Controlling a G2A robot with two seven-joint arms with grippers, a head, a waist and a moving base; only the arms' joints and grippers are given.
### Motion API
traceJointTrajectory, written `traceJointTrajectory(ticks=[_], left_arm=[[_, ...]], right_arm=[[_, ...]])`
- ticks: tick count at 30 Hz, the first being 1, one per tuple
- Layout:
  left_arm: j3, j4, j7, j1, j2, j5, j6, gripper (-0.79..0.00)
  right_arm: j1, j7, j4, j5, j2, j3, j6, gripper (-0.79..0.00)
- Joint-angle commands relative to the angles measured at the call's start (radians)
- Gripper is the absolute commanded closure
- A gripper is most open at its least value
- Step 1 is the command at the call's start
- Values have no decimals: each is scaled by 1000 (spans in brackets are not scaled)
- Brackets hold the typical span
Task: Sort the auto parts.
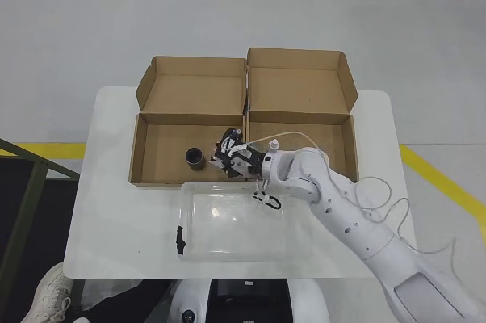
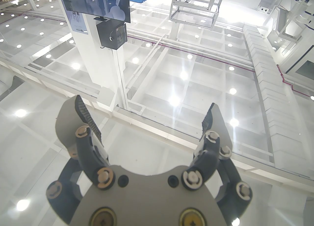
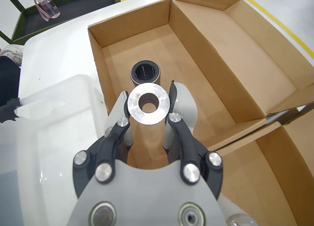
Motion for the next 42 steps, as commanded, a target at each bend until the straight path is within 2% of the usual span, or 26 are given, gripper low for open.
traceJointTrajectory(ticks=[1,6,10,14,25,35,42], left_arm=[[0,0,0,0,0,0,0,-785],[0,0,0,0,0,0,0,-785],[0,0,0,0,0,0,0,-785],[0,0,0,0,0,0,0,-785],[0,0,0,0,0,0,0,-785],[0,0,0,0,0,0,0,-785],[0,0,0,0,0,0,0,-785]], right_arm=[[13,11,23,-2,-8,-12,12,0],[42,44,70,-7,-29,-41,36,0],[59,63,96,-13,-43,-59,47,-80],[77,91,122,-10,-58,-73,56,-108],[112,157,165,-37,-91,-106,75,-268],[125,170,186,-42,-112,-110,71,-296],[101,156,92,-74,-99,-65,64,-345]])
